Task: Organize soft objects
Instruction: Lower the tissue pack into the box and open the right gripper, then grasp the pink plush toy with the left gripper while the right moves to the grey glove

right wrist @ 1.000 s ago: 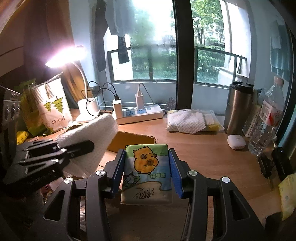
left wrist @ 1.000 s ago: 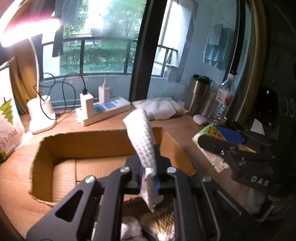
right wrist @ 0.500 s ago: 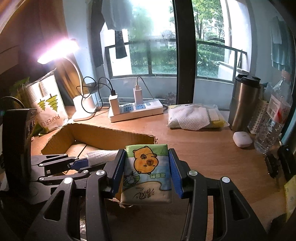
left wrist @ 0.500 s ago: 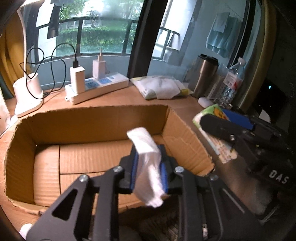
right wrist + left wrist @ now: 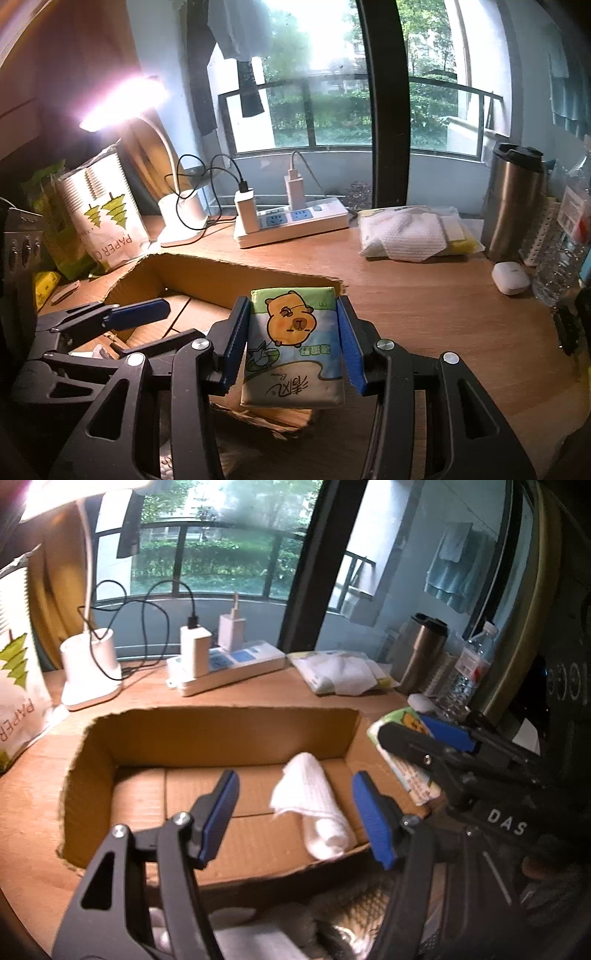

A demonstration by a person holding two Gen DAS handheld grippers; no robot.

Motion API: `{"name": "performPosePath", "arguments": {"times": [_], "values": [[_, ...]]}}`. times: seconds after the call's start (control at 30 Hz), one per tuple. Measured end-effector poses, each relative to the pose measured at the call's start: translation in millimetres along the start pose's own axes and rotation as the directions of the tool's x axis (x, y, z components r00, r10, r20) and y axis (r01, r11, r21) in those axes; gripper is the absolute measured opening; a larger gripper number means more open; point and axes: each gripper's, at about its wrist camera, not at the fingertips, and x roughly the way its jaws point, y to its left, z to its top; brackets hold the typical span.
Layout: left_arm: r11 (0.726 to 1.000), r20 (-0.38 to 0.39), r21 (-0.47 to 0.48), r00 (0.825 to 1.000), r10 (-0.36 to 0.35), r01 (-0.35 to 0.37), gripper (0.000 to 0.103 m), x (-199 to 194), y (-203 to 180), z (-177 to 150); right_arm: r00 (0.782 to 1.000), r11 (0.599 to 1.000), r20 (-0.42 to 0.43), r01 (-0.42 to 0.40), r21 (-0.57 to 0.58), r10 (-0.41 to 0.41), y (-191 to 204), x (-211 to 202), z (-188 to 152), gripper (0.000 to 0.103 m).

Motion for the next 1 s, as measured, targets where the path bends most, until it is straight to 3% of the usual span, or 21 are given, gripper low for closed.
{"name": "performPosePath", "arguments": {"times": [0.2, 0.27, 1.0], "values": [[1.000, 0.005, -0.012, 1.000, 0.015, -0.015, 0.065, -8, 10, -1, 1.000, 1.000, -0.012, -0.010, 0.020, 0.010, 3, 6, 2, 0.050], [1.000, 0.009, -0.014, 1.000, 0.014, -0.014, 0.065, -11, 12, -1, 1.000, 1.000, -0.014, -0.006, 0.022, 0.006, 3, 6, 3, 0.059], [1.000, 0.132, 0.009, 0.991, 0.001, -0.002, 0.066, -93, 5, -20, 0.996, 0.999, 0.076, 0.044, -0.007, -0.044, 40, -76, -8, 0.059]]}}
